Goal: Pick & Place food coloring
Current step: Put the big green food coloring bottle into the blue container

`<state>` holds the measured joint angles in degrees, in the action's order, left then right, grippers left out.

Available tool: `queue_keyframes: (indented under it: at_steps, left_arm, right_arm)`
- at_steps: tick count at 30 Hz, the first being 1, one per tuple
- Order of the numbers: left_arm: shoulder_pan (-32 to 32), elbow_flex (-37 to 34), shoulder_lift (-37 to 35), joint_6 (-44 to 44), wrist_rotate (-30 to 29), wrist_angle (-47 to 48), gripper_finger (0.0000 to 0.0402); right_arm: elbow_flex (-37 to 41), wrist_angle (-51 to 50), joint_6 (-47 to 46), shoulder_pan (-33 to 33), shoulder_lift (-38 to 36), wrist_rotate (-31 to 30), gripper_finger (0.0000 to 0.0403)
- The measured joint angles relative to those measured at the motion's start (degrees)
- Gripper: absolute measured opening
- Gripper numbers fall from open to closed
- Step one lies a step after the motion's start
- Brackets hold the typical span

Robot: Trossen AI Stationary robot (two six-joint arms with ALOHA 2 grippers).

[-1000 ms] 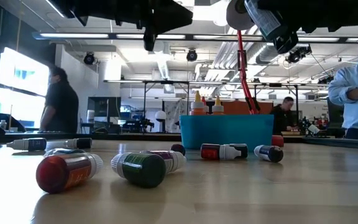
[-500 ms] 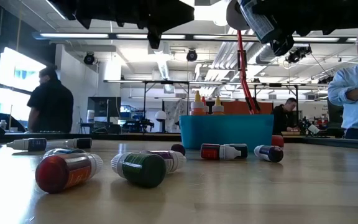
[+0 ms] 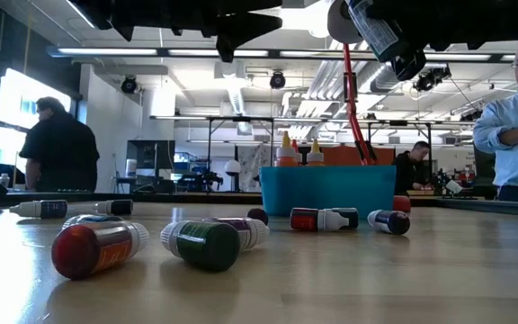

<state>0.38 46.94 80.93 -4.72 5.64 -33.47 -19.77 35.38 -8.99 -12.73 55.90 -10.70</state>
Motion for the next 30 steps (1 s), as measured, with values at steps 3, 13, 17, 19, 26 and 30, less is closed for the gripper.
queue_keyframes:
  at_steps: [3, 13, 17, 19, 26, 30]
  left_arm:
    - [-0.16, 0.09, 1.37, -0.06, 0.03, -0.31, 0.0188]
    - [-0.39, 1.54, 10.29, -1.33, 0.11, -11.10, 0.0188]
    - [-0.39, 4.41, 12.16, 0.06, 1.44, -11.23, 0.0188]
    - [-0.39, 5.70, 12.47, 0.27, 2.04, -10.47, 0.0188]
    - [-0.39, 11.09, 16.21, 1.88, 1.29, -7.11, 0.0188]
    - [-0.39, 13.10, 18.89, 1.91, 0.84, -6.54, 0.0188]
  right_arm:
    - [0.00, -0.02, 0.02, 0.00, 0.00, 0.00, 0.0124]
    - [-0.01, -0.50, 0.02, 0.00, 0.00, -0.02, 0.0124]
    - [-0.04, -0.78, 0.02, 0.00, 0.00, -0.30, 0.0124]
    - [-0.04, -0.85, 0.02, 0.00, 0.00, -0.40, 0.0124]
    - [-0.07, -1.28, 0.44, 0.00, 0.00, -0.90, 0.0124]
    - [-0.07, -1.30, 0.46, 0.00, 0.00, -0.90, 0.0124]
